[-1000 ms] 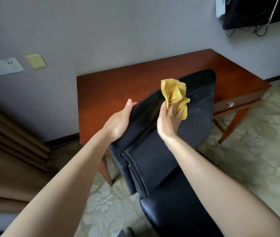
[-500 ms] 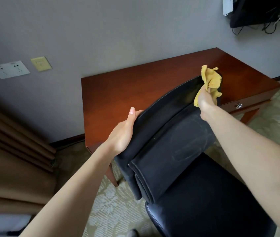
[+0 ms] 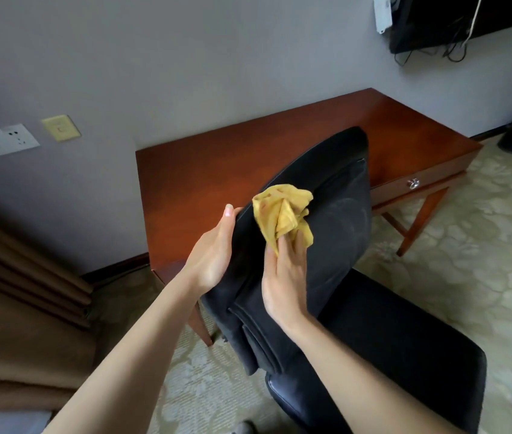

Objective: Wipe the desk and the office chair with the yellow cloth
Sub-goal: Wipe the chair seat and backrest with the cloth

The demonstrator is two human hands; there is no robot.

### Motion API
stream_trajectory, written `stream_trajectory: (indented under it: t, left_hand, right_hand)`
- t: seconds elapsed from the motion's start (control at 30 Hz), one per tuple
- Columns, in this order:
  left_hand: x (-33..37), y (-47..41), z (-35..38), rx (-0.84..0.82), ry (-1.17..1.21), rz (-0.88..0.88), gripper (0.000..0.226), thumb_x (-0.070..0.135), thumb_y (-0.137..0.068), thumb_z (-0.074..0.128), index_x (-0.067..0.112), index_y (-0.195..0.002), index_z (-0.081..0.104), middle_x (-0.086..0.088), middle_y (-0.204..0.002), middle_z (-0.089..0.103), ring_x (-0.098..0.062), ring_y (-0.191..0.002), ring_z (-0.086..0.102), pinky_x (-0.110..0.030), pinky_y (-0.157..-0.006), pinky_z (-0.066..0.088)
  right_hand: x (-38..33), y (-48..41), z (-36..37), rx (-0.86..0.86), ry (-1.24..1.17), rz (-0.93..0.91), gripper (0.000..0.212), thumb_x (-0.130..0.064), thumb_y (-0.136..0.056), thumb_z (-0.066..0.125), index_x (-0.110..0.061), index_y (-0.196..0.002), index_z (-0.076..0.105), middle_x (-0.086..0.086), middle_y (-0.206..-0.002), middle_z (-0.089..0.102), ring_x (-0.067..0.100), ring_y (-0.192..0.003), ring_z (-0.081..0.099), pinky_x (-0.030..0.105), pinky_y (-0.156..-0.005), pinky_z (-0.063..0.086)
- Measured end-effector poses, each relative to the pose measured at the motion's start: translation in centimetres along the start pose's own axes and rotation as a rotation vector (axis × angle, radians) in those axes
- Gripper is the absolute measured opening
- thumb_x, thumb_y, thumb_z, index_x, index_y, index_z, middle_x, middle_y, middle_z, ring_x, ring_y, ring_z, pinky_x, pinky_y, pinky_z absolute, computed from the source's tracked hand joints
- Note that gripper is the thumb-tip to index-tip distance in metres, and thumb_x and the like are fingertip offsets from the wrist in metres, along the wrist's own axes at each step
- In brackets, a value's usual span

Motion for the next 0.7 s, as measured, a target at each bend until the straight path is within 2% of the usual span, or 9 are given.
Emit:
stream_trajectory:
  t: [0.07, 0.17, 0.23, 0.3, 0.37, 0.4, 0.5, 0.6, 0.7]
  left_hand:
    - [-0.4, 0.7, 0.0, -0.013, 0.070, -0.023, 0.070, 0.079, -0.084, 0.006, 0.048, -0.130, 0.048, 0.013, -0.138, 0.051, -0.011, -0.130, 0.043, -0.035, -0.112, 0.027]
    - [-0.9, 1.6, -0.4, -0.006, 0.049, -0.084, 0.089, 0.082, -0.079, 0.009, 0.030, -0.146, 0.035, 0.005, -0.151, 0.038, -0.014, -0.140, 0.032, -0.041, -0.119, 0.017]
    - [-0.2, 1.6, -1.3, 0.073, -0.098, -0.075, 0.083, 0.074, -0.087, 0.009, 0.023, -0.149, 0.029, 0.001, -0.154, 0.032, -0.017, -0.142, 0.028, -0.033, -0.116, 0.015]
    - [1.4, 1.2, -2.1, 0.150, -0.273, -0.044, 0.078, 0.067, -0.092, 0.010, 0.018, -0.148, 0.032, -0.005, -0.150, 0.039, -0.023, -0.138, 0.035, -0.033, -0.107, 0.024]
    - [3.1, 0.2, -1.9, 0.150, -0.350, -0.016, 0.073, 0.062, -0.095, 0.013, 0.015, -0.148, 0.032, -0.008, -0.148, 0.041, -0.025, -0.136, 0.037, -0.033, -0.106, 0.027]
    - [3.8, -0.5, -1.4, 0.126, -0.350, 0.002, 0.069, 0.059, -0.097, 0.016, 0.015, -0.148, 0.032, -0.007, -0.149, 0.040, -0.024, -0.136, 0.037, -0.030, -0.103, 0.027]
    - [4.7, -2.5, 0.9, 0.000, -0.326, -0.005, 0.060, 0.051, -0.101, 0.021, 0.017, -0.149, 0.027, -0.005, -0.153, 0.034, -0.022, -0.139, 0.031, -0.028, -0.107, 0.024]
    - [4.4, -3.4, 2.5, -0.043, -0.270, -0.058, 0.063, 0.053, -0.100, 0.019, 0.019, -0.152, 0.018, -0.004, -0.156, 0.026, -0.022, -0.143, 0.025, -0.030, -0.112, 0.018]
    - [4.2, -3.4, 2.5, 0.015, -0.230, -0.033, 0.061, 0.053, -0.100, 0.017, 0.021, -0.152, 0.018, 0.000, -0.157, 0.024, -0.019, -0.144, 0.022, -0.025, -0.110, 0.016]
  right_hand:
    - [-0.8, 2.3, 0.2, -0.053, -0.036, -0.041, 0.041, -0.013, -0.099, 0.040, -0.016, -0.140, 0.040, 0.004, -0.150, 0.031, 0.024, -0.141, 0.024, 0.046, -0.111, 0.028]
    - [-1.5, 5.6, 0.6, -0.155, -0.062, -0.093, 0.043, -0.021, -0.100, 0.038, -0.024, -0.142, 0.038, -0.004, -0.152, 0.028, 0.013, -0.141, 0.024, 0.040, -0.110, 0.032]
    - [-1.5, 7.6, 0.7, -0.204, -0.080, -0.108, 0.046, -0.022, -0.098, 0.038, -0.026, -0.144, 0.037, -0.005, -0.153, 0.028, 0.012, -0.142, 0.021, 0.040, -0.111, 0.032]
    - [-1.2, 9.1, 0.6, -0.242, -0.100, -0.112, 0.046, -0.019, -0.097, 0.041, -0.023, -0.143, 0.040, -0.001, -0.152, 0.031, 0.015, -0.142, 0.022, 0.042, -0.110, 0.033]
    - [-1.3, 10.2, 0.4, -0.286, -0.091, -0.162, 0.044, -0.018, -0.097, 0.042, -0.021, -0.141, 0.042, -0.006, -0.153, 0.028, 0.016, -0.144, 0.020, 0.041, -0.112, 0.031]
    - [-1.5, 10.6, 0.3, -0.306, -0.076, -0.203, 0.045, -0.019, -0.097, 0.042, -0.022, -0.142, 0.040, -0.015, -0.154, 0.022, 0.016, -0.145, 0.016, 0.039, -0.114, 0.027]
    - [-1.4, 11.0, 0.4, -0.357, -0.034, -0.222, 0.050, -0.032, -0.100, 0.030, -0.037, -0.148, 0.019, -0.033, -0.152, -0.001, 0.009, -0.146, -0.003, 0.034, -0.118, 0.016]
    - [-0.5, 9.8, 1.1, -0.363, -0.039, -0.135, 0.049, -0.042, -0.101, 0.021, -0.043, -0.148, 0.008, -0.027, -0.154, -0.005, 0.005, -0.144, -0.014, 0.040, -0.119, 0.010]
    - [0.2, 6.3, 0.7, -0.277, -0.132, -0.085, 0.049, -0.035, -0.101, 0.027, -0.036, -0.149, 0.015, -0.024, -0.155, 0.001, 0.009, -0.146, -0.006, 0.043, -0.118, 0.014]
Point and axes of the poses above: each hand's wrist, its own y-axis away from the middle knuckle, its own z-axis out of the palm, x = y × z, the point moved 10 cm from there along -y, towards the middle knuckle
